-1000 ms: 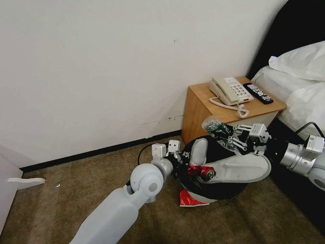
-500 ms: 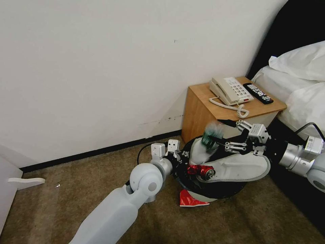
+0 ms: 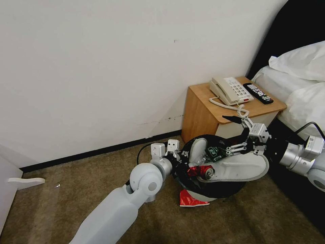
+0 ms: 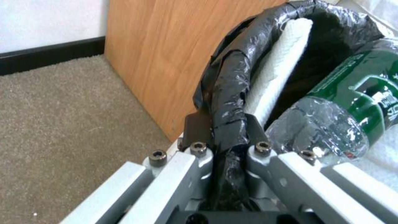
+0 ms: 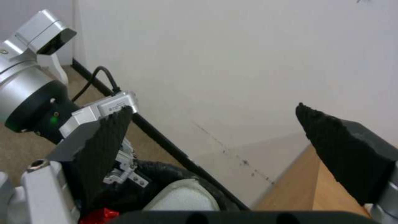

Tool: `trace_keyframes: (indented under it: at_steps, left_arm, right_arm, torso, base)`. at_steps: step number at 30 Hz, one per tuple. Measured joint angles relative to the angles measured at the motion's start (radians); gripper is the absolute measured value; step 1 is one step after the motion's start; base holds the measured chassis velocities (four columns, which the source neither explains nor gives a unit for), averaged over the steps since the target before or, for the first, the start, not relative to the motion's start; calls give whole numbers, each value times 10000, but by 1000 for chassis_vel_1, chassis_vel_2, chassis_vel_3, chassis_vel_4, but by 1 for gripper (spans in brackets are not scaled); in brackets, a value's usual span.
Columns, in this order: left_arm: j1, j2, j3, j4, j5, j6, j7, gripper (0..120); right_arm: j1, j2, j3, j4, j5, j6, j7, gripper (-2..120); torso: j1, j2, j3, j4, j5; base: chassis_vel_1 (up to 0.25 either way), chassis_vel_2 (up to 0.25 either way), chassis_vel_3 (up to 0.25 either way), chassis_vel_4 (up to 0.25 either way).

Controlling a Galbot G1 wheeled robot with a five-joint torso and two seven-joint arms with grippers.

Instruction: Pick up the trash bin, then pick up the garbage from the floor and place it into the trash bin.

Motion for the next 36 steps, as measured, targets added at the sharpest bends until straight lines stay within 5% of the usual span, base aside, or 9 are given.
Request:
trace_keyframes:
  at_steps: [14, 36]
  left_arm:
    - [196, -64, -591, 19, -5, -18, -9, 4]
    - [881, 631, -1865, -626, -227, -18, -34, 4]
  right_arm:
    - [98, 203, 371, 82, 208, 25, 47, 100]
    - [749, 1116, 787, 6, 661, -39, 280, 100]
  torso:
    - [0, 0, 0, 0, 0]
    - [0, 0, 0, 0, -1]
  base:
    - [0, 0, 0, 0]
    - [0, 0, 0, 0]
